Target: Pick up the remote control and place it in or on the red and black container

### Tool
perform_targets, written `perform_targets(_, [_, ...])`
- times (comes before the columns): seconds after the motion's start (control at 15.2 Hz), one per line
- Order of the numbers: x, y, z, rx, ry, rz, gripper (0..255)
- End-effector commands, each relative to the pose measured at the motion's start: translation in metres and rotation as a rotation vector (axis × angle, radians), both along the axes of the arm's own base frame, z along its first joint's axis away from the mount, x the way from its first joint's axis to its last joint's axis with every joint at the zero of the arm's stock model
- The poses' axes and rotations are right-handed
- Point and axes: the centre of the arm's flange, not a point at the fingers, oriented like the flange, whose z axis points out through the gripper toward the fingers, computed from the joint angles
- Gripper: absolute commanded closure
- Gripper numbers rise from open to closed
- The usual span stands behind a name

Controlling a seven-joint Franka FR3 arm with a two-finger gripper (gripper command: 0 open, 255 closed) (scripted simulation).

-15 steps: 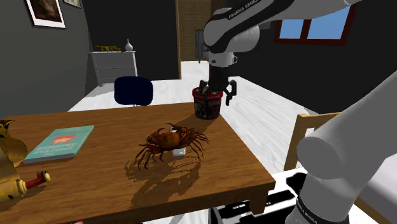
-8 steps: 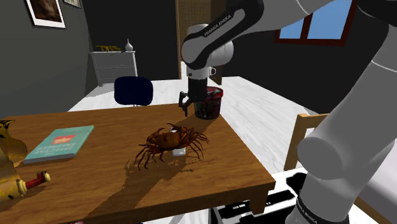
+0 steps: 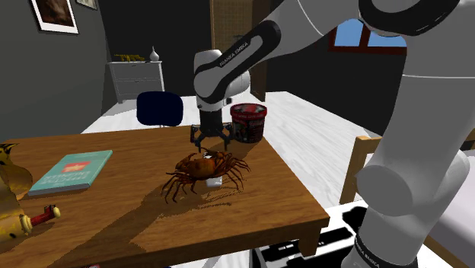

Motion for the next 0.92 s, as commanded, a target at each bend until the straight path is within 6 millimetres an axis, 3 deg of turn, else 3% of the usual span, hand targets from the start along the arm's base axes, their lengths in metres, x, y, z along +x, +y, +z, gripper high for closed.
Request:
perform_targets(0.0, [0.003,0.005,-0.008,-0.001,0.000,-0.001,0])
perform_targets(0.4, [0.002,0.004,-0.043,-0.001,0.000,-0.001,0])
perform_targets(0.86, [0.002,0.004,-0.043,-0.001,0.000,-0.001,0])
